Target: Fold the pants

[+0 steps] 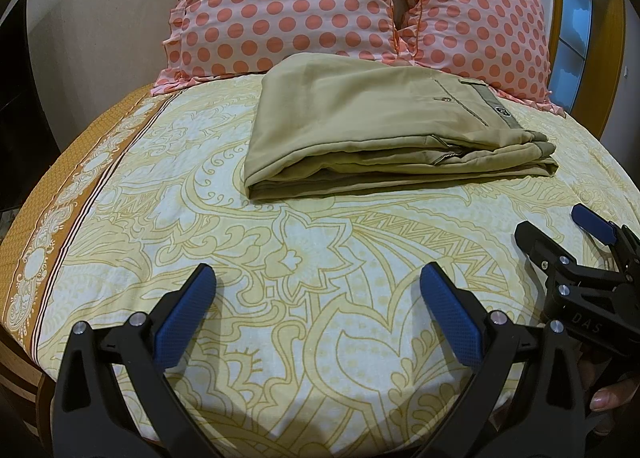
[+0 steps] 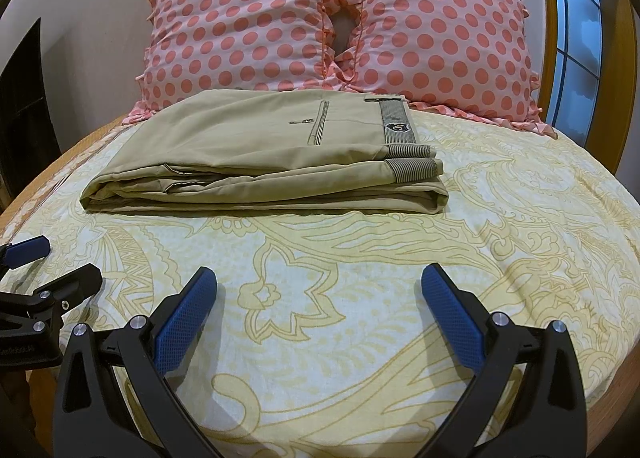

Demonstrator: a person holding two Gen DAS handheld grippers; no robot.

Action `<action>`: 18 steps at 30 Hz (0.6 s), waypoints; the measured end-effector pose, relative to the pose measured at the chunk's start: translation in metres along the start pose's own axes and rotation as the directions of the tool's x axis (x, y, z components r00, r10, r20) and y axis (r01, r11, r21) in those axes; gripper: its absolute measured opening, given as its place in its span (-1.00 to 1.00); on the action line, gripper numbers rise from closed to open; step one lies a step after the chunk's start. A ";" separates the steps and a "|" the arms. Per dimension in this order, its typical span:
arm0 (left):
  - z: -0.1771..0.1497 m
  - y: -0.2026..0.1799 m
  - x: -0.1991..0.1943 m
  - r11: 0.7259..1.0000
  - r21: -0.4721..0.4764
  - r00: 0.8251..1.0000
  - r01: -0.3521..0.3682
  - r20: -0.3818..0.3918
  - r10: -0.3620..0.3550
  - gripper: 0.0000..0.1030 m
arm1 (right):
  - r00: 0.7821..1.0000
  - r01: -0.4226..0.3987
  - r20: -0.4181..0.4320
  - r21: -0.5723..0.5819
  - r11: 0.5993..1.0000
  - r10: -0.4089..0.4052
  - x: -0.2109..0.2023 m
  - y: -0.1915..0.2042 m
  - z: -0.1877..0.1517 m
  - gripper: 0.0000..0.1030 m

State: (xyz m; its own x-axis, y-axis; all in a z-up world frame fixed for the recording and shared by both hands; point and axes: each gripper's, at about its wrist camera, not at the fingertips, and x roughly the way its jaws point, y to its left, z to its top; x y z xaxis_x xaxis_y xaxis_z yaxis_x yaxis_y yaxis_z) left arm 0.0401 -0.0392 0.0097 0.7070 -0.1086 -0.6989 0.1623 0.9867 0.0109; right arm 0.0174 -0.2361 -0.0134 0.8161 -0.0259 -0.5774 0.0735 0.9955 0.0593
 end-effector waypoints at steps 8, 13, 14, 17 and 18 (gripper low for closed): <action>0.000 0.000 0.000 1.000 0.000 1.000 -0.002 -0.004 0.002 0.97 | 1.000 0.001 0.000 0.001 1.000 -0.001 0.000 0.000 0.000 0.97; 0.000 0.000 -0.001 1.000 -0.001 1.000 -0.003 0.000 0.003 0.97 | 1.000 0.002 0.001 0.002 1.000 -0.002 0.000 0.001 0.000 0.97; 0.000 0.000 -0.001 1.000 -0.001 1.000 -0.003 0.002 0.003 0.97 | 1.000 0.003 0.001 0.002 1.000 -0.003 0.000 0.001 0.000 0.97; 0.001 0.000 -0.001 1.000 -0.002 1.000 -0.004 0.008 0.004 0.97 | 1.000 0.003 0.001 0.002 1.000 -0.003 0.000 0.001 0.000 0.97; 0.001 0.000 0.000 1.000 -0.002 1.000 -0.005 0.008 0.005 0.97 | 1.000 0.003 0.001 0.002 1.000 -0.003 0.000 0.001 0.000 0.97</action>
State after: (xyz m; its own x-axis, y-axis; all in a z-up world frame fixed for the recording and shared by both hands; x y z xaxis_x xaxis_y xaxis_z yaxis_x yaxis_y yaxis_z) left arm 0.0407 -0.0390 0.0111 0.7134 -0.1051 -0.6928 0.1578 0.9874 0.0128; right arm 0.0177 -0.2352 -0.0138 0.8166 -0.0290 -0.5765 0.0773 0.9952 0.0594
